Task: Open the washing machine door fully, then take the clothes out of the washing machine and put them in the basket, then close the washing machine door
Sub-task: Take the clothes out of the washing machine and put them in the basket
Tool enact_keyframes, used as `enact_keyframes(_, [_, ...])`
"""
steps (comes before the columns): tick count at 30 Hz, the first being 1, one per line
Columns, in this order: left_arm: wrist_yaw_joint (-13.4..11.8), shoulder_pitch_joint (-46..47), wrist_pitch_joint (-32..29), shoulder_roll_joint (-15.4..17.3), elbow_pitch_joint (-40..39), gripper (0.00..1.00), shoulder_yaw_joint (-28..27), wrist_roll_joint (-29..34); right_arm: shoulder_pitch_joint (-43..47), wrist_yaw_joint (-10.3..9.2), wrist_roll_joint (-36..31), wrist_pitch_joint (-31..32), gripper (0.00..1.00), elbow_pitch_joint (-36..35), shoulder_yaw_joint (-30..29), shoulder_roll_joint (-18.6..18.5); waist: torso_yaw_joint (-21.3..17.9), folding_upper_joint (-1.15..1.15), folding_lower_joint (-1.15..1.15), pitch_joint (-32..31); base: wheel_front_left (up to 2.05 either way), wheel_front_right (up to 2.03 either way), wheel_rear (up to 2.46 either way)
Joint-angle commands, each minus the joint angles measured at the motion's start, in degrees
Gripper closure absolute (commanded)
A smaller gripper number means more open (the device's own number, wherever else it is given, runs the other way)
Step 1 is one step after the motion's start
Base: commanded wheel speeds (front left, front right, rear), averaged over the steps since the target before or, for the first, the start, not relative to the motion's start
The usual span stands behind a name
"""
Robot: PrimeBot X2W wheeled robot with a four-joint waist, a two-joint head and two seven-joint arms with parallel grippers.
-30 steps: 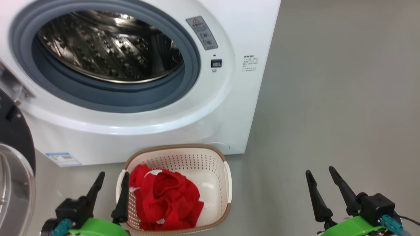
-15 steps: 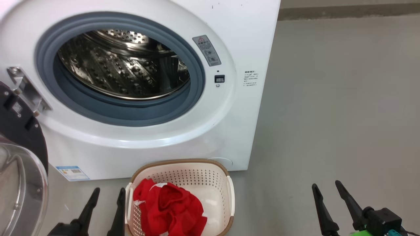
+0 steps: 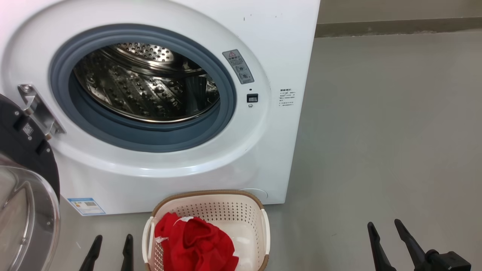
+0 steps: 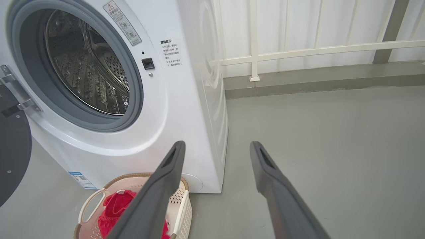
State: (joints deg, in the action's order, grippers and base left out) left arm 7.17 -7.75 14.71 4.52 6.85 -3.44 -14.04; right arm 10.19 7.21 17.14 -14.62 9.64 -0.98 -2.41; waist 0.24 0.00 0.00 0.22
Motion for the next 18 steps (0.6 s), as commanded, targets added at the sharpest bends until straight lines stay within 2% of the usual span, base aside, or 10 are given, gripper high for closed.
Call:
enact_keyframes(1, [0.3, 0.6, 0.3, 0.1, -2.0, 0.00, -2.1, 0.7, -0.7, 0.28, -0.3, -0.4, 0.00, -1.6, 1.0, -0.8, 0.1, 0.00, 0.00, -0.1, 0.00, 0.00, 0.00])
enact_keyframes(18, [0.3, 0.4, 0.3, -0.8, -2.6, 0.00, -1.9, 1.3, -1.1, 0.28, -0.5, -0.4, 0.00, -1.6, 0.9, -0.9, -0.2, 0.00, 0.00, 0.2, 0.00, 0.00, 0.00])
